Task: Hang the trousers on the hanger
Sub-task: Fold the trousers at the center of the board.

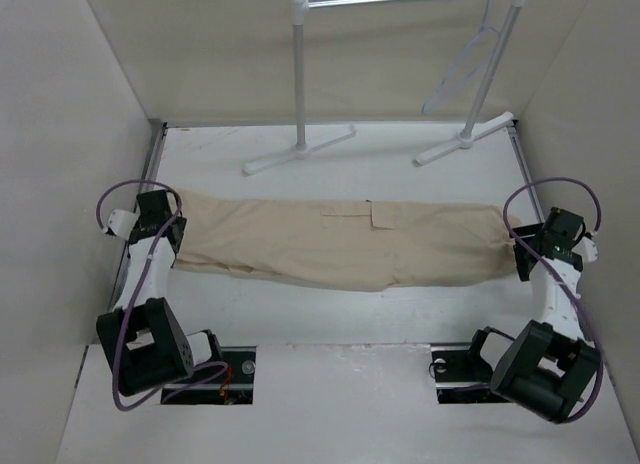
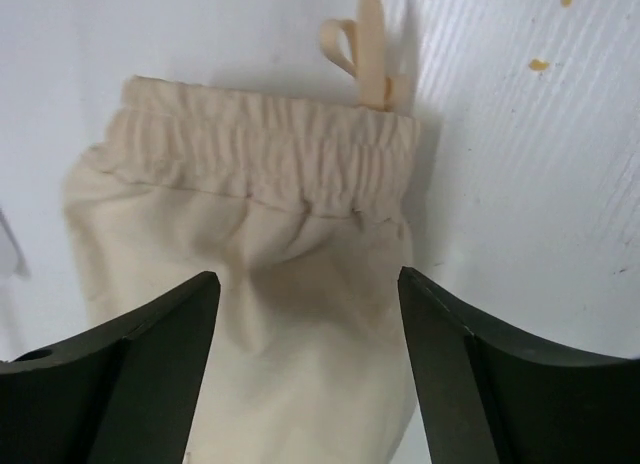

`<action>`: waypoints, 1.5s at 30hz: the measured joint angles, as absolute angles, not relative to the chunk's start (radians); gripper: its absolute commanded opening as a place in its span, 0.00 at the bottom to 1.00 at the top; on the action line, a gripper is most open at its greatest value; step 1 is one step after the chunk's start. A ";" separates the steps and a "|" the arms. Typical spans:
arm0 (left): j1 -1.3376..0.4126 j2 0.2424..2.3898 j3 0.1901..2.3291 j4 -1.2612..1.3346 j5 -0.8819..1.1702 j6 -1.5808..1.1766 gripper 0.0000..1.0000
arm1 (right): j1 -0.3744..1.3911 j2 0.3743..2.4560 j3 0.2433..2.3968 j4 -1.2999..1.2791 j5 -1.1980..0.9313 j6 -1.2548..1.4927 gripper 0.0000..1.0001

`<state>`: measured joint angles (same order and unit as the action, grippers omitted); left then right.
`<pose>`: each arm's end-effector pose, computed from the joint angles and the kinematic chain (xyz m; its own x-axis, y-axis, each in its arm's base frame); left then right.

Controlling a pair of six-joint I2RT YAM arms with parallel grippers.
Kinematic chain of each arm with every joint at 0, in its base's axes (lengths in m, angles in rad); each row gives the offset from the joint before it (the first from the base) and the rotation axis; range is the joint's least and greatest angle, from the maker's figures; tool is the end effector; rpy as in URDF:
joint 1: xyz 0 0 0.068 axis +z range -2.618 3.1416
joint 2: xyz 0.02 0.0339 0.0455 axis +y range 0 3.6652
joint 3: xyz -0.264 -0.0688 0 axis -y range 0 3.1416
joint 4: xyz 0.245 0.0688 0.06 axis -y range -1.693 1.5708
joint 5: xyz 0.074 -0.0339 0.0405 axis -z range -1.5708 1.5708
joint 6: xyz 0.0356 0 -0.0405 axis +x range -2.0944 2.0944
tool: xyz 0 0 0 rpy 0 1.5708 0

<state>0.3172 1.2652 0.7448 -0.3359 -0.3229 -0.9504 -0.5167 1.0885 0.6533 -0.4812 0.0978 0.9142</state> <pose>0.2374 0.0898 0.2141 -0.0159 -0.8173 -0.5760 -0.8708 0.2944 -0.3938 0.1823 -0.1076 0.2117 0.0093 0.9014 -0.4329 0.8781 0.1998 0.4348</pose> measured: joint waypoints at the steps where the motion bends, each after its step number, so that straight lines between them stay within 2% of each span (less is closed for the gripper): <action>1: 0.295 1.239 0.758 -0.350 -0.324 -0.952 0.65 | -0.514 1.066 0.664 -0.494 0.105 0.910 0.79; 7: 0.052 1.119 0.871 -0.342 -0.346 -0.964 0.66 | -0.516 0.970 0.686 -0.516 0.166 0.902 0.82; 12: -0.199 1.135 0.863 -0.287 -0.325 -0.981 0.66 | -0.551 1.064 0.626 -0.496 0.157 0.901 0.81; 19: -0.274 1.154 0.760 -0.232 -0.249 -0.998 0.66 | -0.563 1.262 0.611 -0.429 0.120 0.909 0.78; 21: -0.270 1.156 0.744 -0.226 -0.231 -1.002 0.66 | -0.564 1.279 0.614 -0.405 0.109 0.915 0.55; 23: -0.261 1.158 0.737 -0.217 -0.213 -1.003 0.65 | -0.564 1.316 0.631 -0.384 0.088 0.932 0.24; 24: -0.259 1.158 0.736 -0.212 -0.208 -1.004 0.65 | -0.563 1.336 0.642 -0.381 0.077 0.938 0.12; 25: -0.257 1.158 0.736 -0.206 -0.205 -1.004 0.65 | -0.564 1.349 0.653 -0.381 0.069 0.944 0.08; 30: -0.256 1.159 0.736 -0.183 -0.192 -1.004 0.65 | -0.570 1.261 0.722 -0.419 0.072 0.957 0.05; 34: -0.288 1.181 0.751 -0.182 -0.192 -1.005 0.65 | -0.570 1.141 0.892 -0.469 0.110 0.934 0.06; 41: -0.493 1.293 0.915 -0.182 -0.207 -1.005 0.64 | -0.553 1.008 1.132 -0.466 0.130 0.880 0.08; 45: -0.586 1.333 0.994 -0.176 -0.212 -1.003 0.64 | -0.419 0.994 1.193 -0.481 0.121 0.825 0.09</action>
<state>-0.5858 1.3334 0.9943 -0.1757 -0.2115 -1.0035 -0.4187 0.9939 1.1934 -0.4808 0.1211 0.8249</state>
